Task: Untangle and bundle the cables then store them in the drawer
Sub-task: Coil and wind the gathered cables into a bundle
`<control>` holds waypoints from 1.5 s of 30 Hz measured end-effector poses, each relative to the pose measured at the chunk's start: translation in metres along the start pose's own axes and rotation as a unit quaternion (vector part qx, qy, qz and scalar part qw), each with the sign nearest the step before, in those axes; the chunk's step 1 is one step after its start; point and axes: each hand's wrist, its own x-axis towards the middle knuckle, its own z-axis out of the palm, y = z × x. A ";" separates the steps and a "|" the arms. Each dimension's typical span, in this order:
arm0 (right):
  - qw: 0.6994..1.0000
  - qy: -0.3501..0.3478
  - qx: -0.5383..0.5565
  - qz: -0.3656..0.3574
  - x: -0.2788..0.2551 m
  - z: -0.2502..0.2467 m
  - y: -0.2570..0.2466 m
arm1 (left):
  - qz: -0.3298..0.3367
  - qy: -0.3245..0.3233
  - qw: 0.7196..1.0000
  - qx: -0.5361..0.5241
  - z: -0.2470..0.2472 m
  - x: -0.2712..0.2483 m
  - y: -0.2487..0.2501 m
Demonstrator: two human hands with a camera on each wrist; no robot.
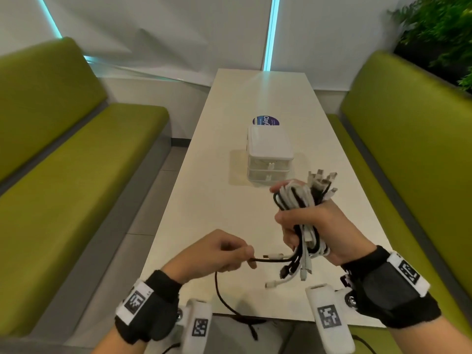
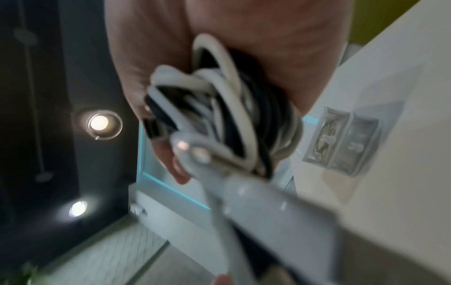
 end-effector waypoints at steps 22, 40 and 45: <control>0.976 0.050 -0.171 -0.123 -0.011 0.023 0.021 | 0.074 0.167 0.979 0.092 0.005 0.019 0.029; 0.958 0.073 -0.275 -0.037 0.010 -0.005 0.038 | 0.054 0.201 0.971 -0.116 -0.018 0.023 0.043; 0.975 0.084 -0.198 -0.047 0.011 0.000 0.039 | 0.062 0.199 0.957 -0.200 -0.005 0.027 0.039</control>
